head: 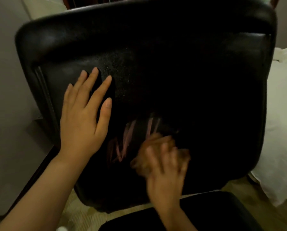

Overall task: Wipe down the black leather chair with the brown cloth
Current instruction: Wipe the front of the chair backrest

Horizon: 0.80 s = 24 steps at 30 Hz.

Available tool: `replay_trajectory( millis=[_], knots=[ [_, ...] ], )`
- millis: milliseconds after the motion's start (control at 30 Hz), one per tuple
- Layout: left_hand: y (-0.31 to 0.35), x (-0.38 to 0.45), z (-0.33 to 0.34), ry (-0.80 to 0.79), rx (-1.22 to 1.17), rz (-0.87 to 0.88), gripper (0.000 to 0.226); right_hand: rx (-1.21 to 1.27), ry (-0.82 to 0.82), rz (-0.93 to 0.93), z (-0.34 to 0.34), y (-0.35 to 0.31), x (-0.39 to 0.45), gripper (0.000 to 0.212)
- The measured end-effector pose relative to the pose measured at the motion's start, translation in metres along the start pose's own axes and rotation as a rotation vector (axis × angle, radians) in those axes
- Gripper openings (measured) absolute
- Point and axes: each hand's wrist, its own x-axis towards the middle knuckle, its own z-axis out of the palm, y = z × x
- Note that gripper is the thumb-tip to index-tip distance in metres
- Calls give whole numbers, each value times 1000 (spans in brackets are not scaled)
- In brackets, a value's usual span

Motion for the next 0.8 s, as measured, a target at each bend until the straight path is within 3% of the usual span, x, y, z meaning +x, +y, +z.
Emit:
replay_trajectory(
  millis=[100,133,200,300,333,367,400,500,533,567,600,733,800],
  knots=[
    [0,2,1,-15,-11,-4,46,132,117,451,-7,12,39,58],
    [-1,2,2,-21,-7,-3,46,145,125,498,-8,-1,44,54],
    [-2,0,2,-24,-10,-11,47,114,17,279,-6,-45,35,56],
    [-1,0,2,-35,-48,-16,51,97,-179,-459,-8,-87,0,50],
    [-1,1,1,-46,-59,-10,52,76,-178,-553,-6,-78,-2,50],
    [-2,2,0,-60,-67,-3,52,49,-135,-532,-2,-60,2,52],
    [-3,2,-1,-73,-71,4,53,19,-71,-400,-2,-39,12,53],
    [-8,3,-4,-85,-69,29,54,89,108,307,-11,15,61,52],
    [-8,3,-4,-82,-69,30,53,162,137,481,-14,14,74,50],
    [-8,2,-3,-75,-70,22,53,178,159,539,-16,2,82,50],
    [-7,1,-3,-64,-75,9,53,140,129,469,-14,-17,79,51],
    [-5,0,-3,-64,-86,-31,52,54,-125,-342,-10,-82,26,58],
    [-5,0,-6,-86,-71,-20,52,33,-99,-449,-8,-62,27,61]
  ],
)
